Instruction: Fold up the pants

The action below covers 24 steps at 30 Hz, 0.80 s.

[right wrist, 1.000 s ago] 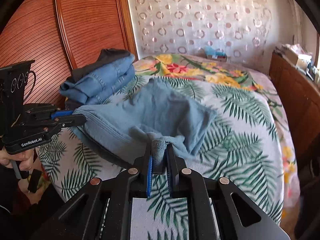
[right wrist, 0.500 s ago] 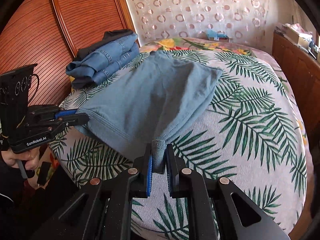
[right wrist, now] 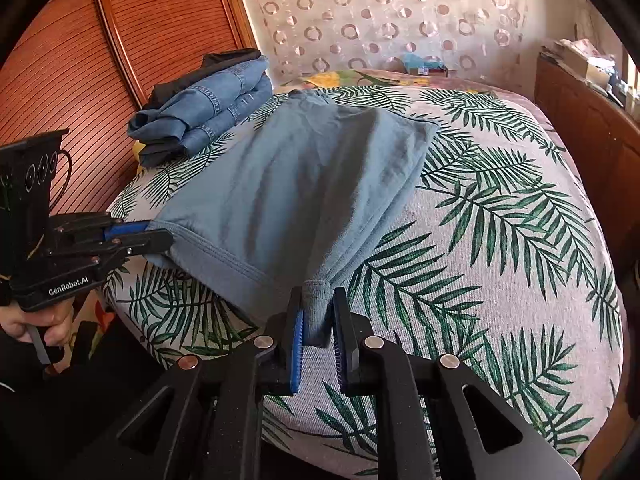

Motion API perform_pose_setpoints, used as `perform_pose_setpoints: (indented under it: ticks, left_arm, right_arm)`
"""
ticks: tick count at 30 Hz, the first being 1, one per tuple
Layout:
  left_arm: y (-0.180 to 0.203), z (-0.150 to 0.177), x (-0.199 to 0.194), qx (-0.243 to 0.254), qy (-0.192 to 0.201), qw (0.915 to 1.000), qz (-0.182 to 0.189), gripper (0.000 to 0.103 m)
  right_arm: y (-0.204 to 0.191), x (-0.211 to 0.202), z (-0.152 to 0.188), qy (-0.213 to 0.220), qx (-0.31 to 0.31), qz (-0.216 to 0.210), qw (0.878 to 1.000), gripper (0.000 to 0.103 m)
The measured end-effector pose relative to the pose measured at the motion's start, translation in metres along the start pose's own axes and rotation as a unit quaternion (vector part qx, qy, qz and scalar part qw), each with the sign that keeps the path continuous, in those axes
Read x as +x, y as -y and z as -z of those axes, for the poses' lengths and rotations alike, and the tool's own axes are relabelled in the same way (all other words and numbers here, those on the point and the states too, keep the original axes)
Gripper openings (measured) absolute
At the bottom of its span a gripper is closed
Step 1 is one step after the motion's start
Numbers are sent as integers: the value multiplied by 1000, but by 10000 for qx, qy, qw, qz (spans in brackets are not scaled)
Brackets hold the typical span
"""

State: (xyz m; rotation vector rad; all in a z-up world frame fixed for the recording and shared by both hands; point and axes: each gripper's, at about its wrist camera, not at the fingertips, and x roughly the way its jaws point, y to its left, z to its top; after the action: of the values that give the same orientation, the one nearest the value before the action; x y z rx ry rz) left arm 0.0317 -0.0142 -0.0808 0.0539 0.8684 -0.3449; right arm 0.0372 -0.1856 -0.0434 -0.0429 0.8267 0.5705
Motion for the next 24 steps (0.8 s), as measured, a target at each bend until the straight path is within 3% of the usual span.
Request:
perform_pose_setpoints:
  ticks: [6, 9, 10, 14, 15, 16, 17, 24]
  left_arm:
    - [-6, 6, 0, -182, -75, 9998, -22, 22]
    - [-8, 8, -4, -152, -46, 9997, -160, 36]
    - [-8, 8, -5, -145, -30, 9997, -168, 45]
    - [-11, 6, -8, -148, 31, 9997, -171, 51]
    - [-11, 5, -7, -138, 30, 9997, -177, 56]
    - [-12, 4, -6, -152, 40, 9997, -160, 72]
    - [-13, 3, -6, -186, 69, 9997, -124, 80]
    - [-18, 4, 0, -284, 81, 9994, -186, 80]
  right_arm:
    - [-1, -6, 5, 11, -1, 156, 9999, 20]
    - [0, -10, 6, 15, -2, 298, 9996, 24]
    - [0, -11, 7, 24, -9, 344, 9994, 25]
    - [1, -15, 6, 66, 6, 378, 9993, 32]
    - [0, -15, 6, 66, 4, 382, 9992, 33]
    - [0, -15, 6, 60, 5, 381, 9993, 35]
    - [0, -14, 6, 42, 8, 364, 9993, 36]
    - [1, -4, 8, -66, 57, 327, 9994, 36]
